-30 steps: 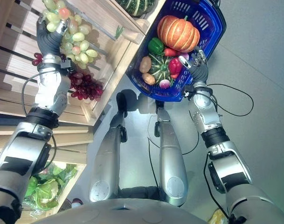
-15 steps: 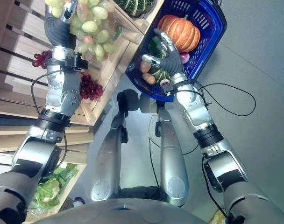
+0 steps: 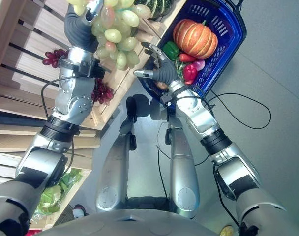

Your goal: Pick up fruits and vegetables into the basket

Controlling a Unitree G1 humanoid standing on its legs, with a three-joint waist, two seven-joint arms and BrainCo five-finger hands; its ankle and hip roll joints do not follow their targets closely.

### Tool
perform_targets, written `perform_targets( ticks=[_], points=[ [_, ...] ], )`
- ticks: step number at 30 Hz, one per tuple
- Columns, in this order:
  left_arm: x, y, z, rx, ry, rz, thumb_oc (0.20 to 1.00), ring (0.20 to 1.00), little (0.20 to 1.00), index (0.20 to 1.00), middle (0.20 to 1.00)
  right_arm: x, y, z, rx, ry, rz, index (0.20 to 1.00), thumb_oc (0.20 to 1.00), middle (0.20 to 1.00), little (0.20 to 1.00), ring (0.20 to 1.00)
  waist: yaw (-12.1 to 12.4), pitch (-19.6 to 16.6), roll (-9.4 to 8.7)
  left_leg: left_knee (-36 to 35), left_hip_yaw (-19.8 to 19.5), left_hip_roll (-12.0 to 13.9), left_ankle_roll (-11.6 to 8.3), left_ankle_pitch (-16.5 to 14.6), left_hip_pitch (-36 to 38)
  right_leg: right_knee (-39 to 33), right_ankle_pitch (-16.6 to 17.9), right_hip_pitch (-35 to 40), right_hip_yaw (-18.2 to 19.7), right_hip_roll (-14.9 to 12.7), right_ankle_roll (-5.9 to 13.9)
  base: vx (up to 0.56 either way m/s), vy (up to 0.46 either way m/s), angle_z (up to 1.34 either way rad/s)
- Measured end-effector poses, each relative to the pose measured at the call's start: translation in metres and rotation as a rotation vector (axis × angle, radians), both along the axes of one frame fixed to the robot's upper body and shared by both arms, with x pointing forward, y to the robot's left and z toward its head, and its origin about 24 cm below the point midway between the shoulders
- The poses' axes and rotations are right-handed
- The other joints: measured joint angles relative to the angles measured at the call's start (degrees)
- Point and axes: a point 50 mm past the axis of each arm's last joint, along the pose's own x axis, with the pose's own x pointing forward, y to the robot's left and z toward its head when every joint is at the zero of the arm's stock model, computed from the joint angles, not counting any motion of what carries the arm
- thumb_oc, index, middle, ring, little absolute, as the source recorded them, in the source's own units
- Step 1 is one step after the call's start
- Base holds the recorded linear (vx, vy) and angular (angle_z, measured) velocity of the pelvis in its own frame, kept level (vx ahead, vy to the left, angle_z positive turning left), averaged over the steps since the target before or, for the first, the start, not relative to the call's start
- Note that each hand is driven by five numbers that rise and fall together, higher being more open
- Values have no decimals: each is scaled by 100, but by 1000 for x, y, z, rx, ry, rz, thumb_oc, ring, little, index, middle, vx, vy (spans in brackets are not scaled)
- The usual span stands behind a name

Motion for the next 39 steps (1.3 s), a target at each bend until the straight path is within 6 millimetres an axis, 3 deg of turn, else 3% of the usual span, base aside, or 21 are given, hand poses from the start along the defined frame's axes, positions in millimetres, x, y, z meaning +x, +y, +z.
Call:
perform_targets(
  ticks=[12,33,35,36,37,39],
  points=[
    [-1,-9,-3,27,43,-75,200,200,200,200,200,-3,15,16,7,-44,64,1000,1000,1000,1000,1000,14,0,1,-2,-9,1,-2,-1,-3,32,-20,-15,-10,-2,-10,0,0,0],
    [-9,-29,-4,74,49,-233,200,200,200,200,200,-4,19,17,34,-27,72,1000,1000,1000,1000,1000,147,0,4,-2,-114,-28,-17,20,4,151,-91,-15,-168,-72,-38,-3,-3,1],
    [-9,-29,-4,76,52,-236,200,200,200,200,200,-4,20,17,32,-28,73,570,570,570,570,570,155,0,4,-3,-141,-27,-28,29,-1,174,-108,-18,-195,-74,-51,-10,0,6],
    [-9,-29,-4,73,55,-239,200,200,200,200,200,-4,20,17,33,-28,73,260,260,260,260,260,154,0,4,-2,-149,-28,-30,30,0,195,-124,-20,-205,-79,-56,8,-10,5],
    [-9,-29,-5,73,60,-241,200,200,200,200,200,-4,20,17,32,-28,74,200,200,200,200,200,154,0,4,-2,-154,-27,-32,31,1,199,-128,-19,-210,-79,-56,0,0,0],
    [-8,-29,-5,74,69,-246,200,200,200,200,200,-4,20,17,29,-28,74,200,200,200,200,200,154,0,4,-3,-156,-23,-34,31,1,199,-129,-19,-214,-76,-57,0,0,0]
  ],
)
